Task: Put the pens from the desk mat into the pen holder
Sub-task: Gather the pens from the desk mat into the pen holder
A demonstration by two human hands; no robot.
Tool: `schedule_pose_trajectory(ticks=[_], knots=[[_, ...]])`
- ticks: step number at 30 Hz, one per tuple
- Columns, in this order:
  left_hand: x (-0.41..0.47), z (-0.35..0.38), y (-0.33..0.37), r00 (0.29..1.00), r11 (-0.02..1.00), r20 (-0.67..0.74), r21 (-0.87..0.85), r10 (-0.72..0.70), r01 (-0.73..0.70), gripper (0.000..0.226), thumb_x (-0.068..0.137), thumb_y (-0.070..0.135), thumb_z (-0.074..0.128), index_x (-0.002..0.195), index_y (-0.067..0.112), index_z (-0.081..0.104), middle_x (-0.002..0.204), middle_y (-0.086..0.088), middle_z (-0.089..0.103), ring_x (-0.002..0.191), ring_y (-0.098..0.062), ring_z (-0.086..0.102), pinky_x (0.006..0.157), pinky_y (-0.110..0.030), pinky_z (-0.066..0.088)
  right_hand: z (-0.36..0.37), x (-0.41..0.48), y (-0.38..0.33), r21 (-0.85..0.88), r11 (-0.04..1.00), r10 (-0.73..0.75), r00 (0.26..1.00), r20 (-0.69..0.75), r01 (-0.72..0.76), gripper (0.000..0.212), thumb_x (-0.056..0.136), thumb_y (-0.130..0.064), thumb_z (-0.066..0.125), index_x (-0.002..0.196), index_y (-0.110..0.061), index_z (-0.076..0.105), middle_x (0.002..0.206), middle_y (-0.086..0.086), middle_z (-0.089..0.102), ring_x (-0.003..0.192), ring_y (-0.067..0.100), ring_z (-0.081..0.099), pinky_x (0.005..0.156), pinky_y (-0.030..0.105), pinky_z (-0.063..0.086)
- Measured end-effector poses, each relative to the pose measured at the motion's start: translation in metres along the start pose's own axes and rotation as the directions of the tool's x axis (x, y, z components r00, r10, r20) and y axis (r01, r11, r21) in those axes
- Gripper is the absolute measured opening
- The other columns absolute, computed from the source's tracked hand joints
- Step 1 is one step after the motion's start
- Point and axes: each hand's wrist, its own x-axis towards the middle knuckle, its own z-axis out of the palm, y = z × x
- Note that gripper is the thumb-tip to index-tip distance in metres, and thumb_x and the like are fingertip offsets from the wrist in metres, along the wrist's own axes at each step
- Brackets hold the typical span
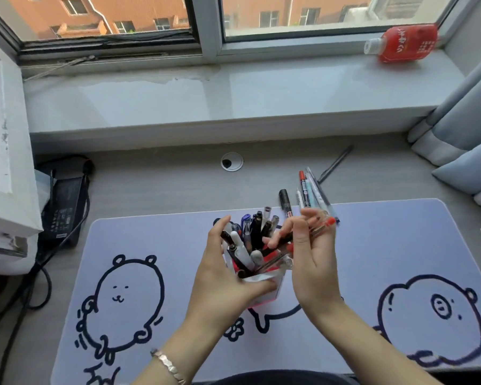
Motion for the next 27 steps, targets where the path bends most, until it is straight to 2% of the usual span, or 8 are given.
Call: schedule_pose_trajectory(ticks=[3, 6, 12, 15, 18, 21, 24, 27], knots=[[-0.005, 0.004, 0.005, 1.000, 0.999, 0.008, 0.032, 0.001, -0.001, 0.094, 0.054, 0.014, 0.087, 0.124, 0.042, 0.030, 0.094, 0.035, 0.043, 0.081, 0.041, 0.037, 0.065, 0.011, 0.032, -0.009, 0.002, -0.001, -0.133, 0.979, -0.158, 0.987, -0.031, 0.152, 0.050, 0.090, -0.001, 0.044, 0.121, -0.036, 0.026, 0.090, 0.000, 0.057, 0.061, 0.011, 0.067, 0.071, 0.027, 0.056], [-0.006, 0.006, 0.004, 1.000, 0.997, 0.012, 0.080, 0.018, -0.019, 0.094, 0.052, 0.027, 0.087, 0.119, 0.052, 0.026, 0.097, 0.035, 0.045, 0.084, 0.040, 0.036, 0.067, 0.011, 0.032, -0.020, 0.007, 0.001, -0.230, 0.928, -0.304, 0.953, -0.007, 0.294, 0.075, 0.085, 0.007, 0.051, 0.128, -0.045, 0.017, 0.096, 0.005, 0.051, 0.066, 0.013, 0.069, 0.068, 0.025, 0.057], [-0.005, 0.010, 0.012, 1.000, 0.999, 0.005, 0.048, -0.009, 0.008, 0.090, 0.057, 0.014, 0.085, 0.121, 0.043, 0.029, 0.087, 0.029, 0.048, 0.076, 0.037, 0.042, 0.061, 0.008, 0.035, -0.026, -0.001, -0.002, -0.290, 0.910, -0.266, 0.954, 0.140, 0.296, 0.018, 0.094, -0.039, 0.040, 0.110, -0.040, 0.047, 0.086, -0.012, 0.059, 0.085, 0.010, 0.070, 0.071, 0.024, 0.054], [-0.004, 0.012, 0.009, 1.000, 0.997, -0.011, 0.072, 0.023, -0.022, 0.093, 0.054, 0.019, 0.087, 0.118, 0.050, 0.027, 0.092, 0.024, 0.054, 0.087, 0.021, 0.054, 0.066, 0.000, 0.042, -0.029, -0.014, 0.006, -0.449, 0.797, -0.354, 0.915, 0.194, 0.404, 0.027, 0.097, -0.027, 0.037, 0.113, -0.018, 0.056, 0.105, 0.002, 0.064, 0.104, 0.011, 0.061, 0.086, 0.024, 0.050], [-0.005, 0.016, 0.010, 0.997, 0.984, 0.012, 0.157, 0.081, -0.082, 0.093, 0.050, 0.039, 0.083, 0.123, 0.052, 0.026, 0.111, 0.015, 0.059, 0.104, -0.008, 0.060, 0.087, -0.027, 0.051, -0.029, -0.022, 0.021, -0.535, 0.712, -0.382, 0.890, 0.249, 0.455, 0.032, 0.098, -0.021, 0.035, 0.123, -0.009, 0.050, 0.132, 0.007, 0.048, 0.128, 0.015, 0.044, 0.104, 0.031, 0.040], [-0.004, 0.014, 0.011, 0.997, 0.993, -0.013, 0.089, 0.076, -0.074, 0.090, 0.047, 0.046, 0.075, 0.123, 0.052, 0.028, 0.113, 0.015, 0.059, 0.103, -0.006, 0.060, 0.088, -0.033, 0.054, -0.021, -0.017, 0.026, -0.609, 0.642, -0.369, 0.884, 0.287, 0.465, 0.037, 0.098, -0.027, 0.032, 0.130, -0.013, 0.043, 0.149, 0.001, 0.024, 0.141, 0.023, 0.020, 0.112, 0.043, 0.026], [0.002, 0.010, 0.007, 0.998, 0.999, -0.045, 0.016, 0.032, -0.031, 0.090, 0.045, 0.040, 0.078, 0.121, 0.051, 0.031, 0.112, 0.019, 0.059, 0.101, -0.004, 0.062, 0.085, -0.034, 0.056, -0.010, -0.004, 0.024, -0.675, 0.570, -0.366, 0.880, 0.303, 0.469, 0.042, 0.098, -0.033, 0.030, 0.129, -0.012, 0.048, 0.155, -0.012, 0.003, 0.142, 0.022, 0.008, 0.116, 0.040, 0.017], [0.008, 0.005, 0.003, 0.995, 1.000, -0.100, -0.027, -0.011, 0.008, 0.086, 0.047, 0.028, 0.080, 0.114, 0.054, 0.034, 0.102, 0.028, 0.060, 0.092, -0.004, 0.066, 0.077, -0.038, 0.058, -0.005, 0.003, 0.024, -0.653, 0.588, -0.305, 0.878, 0.369, 0.478, 0.048, 0.098, -0.034, 0.026, 0.126, -0.004, 0.051, 0.152, 0.003, 0.024, 0.138, 0.018, 0.024, 0.113, 0.042, 0.024]])
